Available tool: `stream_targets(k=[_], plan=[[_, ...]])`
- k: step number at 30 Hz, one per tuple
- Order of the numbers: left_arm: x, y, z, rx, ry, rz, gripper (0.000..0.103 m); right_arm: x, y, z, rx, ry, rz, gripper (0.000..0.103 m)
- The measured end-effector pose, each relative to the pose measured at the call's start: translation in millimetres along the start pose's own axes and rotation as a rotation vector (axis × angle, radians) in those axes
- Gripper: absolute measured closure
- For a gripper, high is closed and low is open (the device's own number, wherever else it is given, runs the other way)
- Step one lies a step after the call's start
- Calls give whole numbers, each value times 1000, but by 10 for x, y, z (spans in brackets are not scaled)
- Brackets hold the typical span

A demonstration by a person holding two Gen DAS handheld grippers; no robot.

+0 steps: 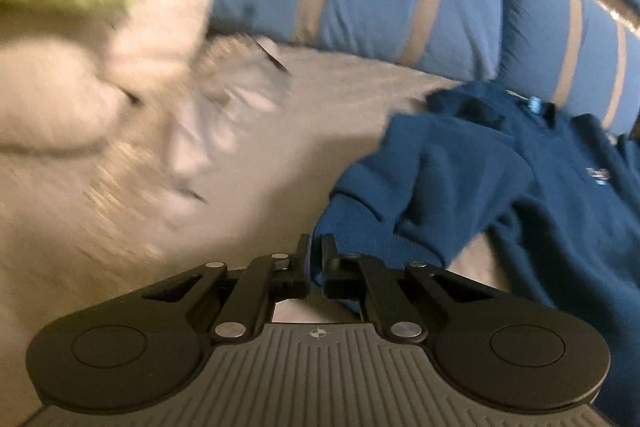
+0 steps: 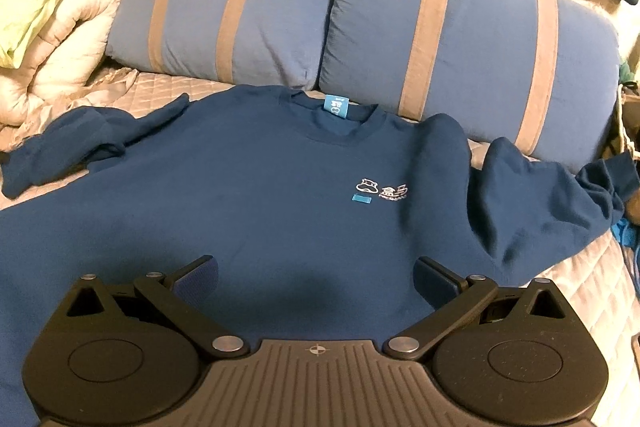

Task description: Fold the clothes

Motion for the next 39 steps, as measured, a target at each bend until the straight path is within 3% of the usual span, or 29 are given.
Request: stream_targets(k=[8,15,28,34,37,39], plan=[[449,386,583,-30,177,-29,98,0,-5,3,1,-3,6,0],[643,393,1036,-36,315,1,98,-10,-11,-7,-13,-2,13,0],[952,371,1569,-9,420,3,98,-30,-9,-8,-10,-9,28,0],[976,389,1711,-95,453,81,98,-35,-10,-1,-9,-7,33,0],[931,371,1828,-52,462,77,95,-35,-7,15,0,-9,34,0],[864,302,1943,-25,519,96,94,-36,-10,21,4,-13,33,0]])
Point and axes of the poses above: each gripper's, at about its wrist camera, not at the fingertips, and x roughly against the way its jaws point, z to its left, y to its top, the point moved 9 cm from there along -x, roughly the way its jaws point, and after that the axes turned 14 degrees about -y, right-handed, at the moved point
